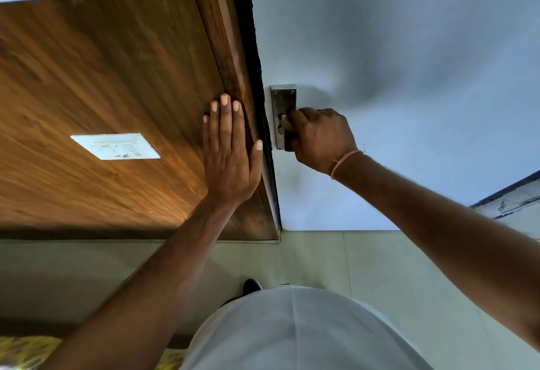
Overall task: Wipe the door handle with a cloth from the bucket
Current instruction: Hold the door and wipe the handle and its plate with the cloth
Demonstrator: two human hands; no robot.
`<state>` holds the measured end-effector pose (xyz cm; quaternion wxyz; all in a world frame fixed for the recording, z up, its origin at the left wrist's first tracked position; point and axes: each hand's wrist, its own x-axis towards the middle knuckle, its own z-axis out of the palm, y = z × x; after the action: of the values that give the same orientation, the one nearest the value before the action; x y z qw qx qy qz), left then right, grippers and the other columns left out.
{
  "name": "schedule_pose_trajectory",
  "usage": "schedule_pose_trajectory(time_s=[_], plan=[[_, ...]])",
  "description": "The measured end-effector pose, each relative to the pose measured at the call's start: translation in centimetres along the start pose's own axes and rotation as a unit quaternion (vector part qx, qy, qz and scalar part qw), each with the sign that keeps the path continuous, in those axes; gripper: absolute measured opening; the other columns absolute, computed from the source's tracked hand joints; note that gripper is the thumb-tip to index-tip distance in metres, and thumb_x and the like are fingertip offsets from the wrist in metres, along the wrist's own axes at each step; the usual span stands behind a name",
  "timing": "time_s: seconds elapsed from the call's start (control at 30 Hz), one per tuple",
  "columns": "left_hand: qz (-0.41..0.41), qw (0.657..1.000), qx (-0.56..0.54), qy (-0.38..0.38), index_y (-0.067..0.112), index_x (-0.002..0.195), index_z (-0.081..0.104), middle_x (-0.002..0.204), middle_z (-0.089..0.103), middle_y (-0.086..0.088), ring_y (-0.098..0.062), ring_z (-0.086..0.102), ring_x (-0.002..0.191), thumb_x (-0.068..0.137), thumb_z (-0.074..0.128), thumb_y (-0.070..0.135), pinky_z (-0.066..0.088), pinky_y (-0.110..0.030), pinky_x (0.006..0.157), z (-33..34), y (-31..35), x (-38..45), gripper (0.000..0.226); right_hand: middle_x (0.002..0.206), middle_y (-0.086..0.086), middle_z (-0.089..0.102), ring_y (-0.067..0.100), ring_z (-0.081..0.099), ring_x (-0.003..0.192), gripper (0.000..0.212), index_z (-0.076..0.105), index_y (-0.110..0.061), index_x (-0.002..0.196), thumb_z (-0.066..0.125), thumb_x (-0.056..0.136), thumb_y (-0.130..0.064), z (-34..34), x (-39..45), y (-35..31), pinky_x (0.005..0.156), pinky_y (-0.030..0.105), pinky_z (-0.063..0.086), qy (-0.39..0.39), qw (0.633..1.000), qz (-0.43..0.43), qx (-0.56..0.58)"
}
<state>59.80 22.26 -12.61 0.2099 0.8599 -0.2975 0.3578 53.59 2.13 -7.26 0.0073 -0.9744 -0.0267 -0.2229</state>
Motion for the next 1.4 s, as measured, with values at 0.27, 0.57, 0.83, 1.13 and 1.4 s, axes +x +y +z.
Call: schedule_pose_trajectory(time_s=[0.27, 0.57, 0.83, 1.13, 1.4], plan=[[-0.001, 1.0, 0.001, 0.005, 0.0, 0.167, 0.023, 0.175, 0.025, -0.024, -0.032, 0.012, 0.167, 0.11, 0.042, 0.038, 0.023, -0.059, 0.134, -0.1, 0.2, 0.0, 0.071, 0.081, 0.005, 0.067, 0.032, 0.062, 0.075, 0.037, 0.062, -0.02, 0.089, 0.05, 0.073, -0.052, -1.8, 3.2, 1.0, 0.067, 0.031, 0.046, -0.23, 0.961, 0.126, 0.088], [0.002, 1.0, 0.0, 0.015, -0.002, 0.166, 0.026, 0.173, 0.028, -0.027, -0.042, 0.022, 0.164, 0.109, 0.045, 0.036, 0.021, -0.059, 0.134, 0.4, 0.1, 0.0, 0.071, 0.082, -0.001, 0.063, 0.027, 0.063, 0.086, 0.018, 0.056, -0.028, 0.077, 0.063, 0.09, -0.039, -2.3, 3.6, 5.3, 0.072, 0.035, 0.048, -0.331, 0.927, 0.1, 0.144], [-0.004, 1.0, 0.0, 0.019, -0.004, 0.166, 0.021, 0.172, 0.027, -0.029, -0.047, 0.023, 0.162, 0.109, 0.046, 0.037, 0.021, -0.063, 0.133, 1.0, 0.4, -0.1, 0.075, 0.08, 0.006, 0.069, 0.02, 0.062, 0.068, 0.013, 0.071, -0.006, 0.094, 0.069, 0.082, -0.01, -0.6, -1.5, 8.2, 0.065, 0.03, 0.053, -0.181, 0.86, 0.284, 0.383], [-0.01, 1.0, 0.002, 0.02, -0.008, 0.163, 0.028, 0.169, 0.031, -0.033, -0.049, 0.025, 0.16, 0.108, 0.046, 0.037, 0.023, -0.065, 0.131, 1.0, 0.5, 0.0, 0.074, 0.081, 0.014, 0.07, 0.029, 0.072, 0.075, 0.011, 0.071, -0.004, 0.091, 0.062, 0.089, 0.002, 3.3, -4.0, 1.1, 0.072, 0.042, 0.063, 0.171, 0.514, 0.549, 0.637], [-0.015, 1.0, 0.006, 0.027, -0.01, 0.162, 0.026, 0.167, 0.032, -0.035, -0.05, 0.025, 0.158, 0.106, 0.051, 0.036, 0.02, -0.062, 0.133, 1.8, 0.4, 0.0, 0.076, 0.086, 0.017, 0.066, 0.03, 0.066, 0.068, 0.027, 0.059, -0.006, 0.095, 0.037, 0.1, 0.008, 1.7, -2.6, -0.8, 0.053, 0.034, 0.058, 0.2, 0.233, 0.555, 0.773]])
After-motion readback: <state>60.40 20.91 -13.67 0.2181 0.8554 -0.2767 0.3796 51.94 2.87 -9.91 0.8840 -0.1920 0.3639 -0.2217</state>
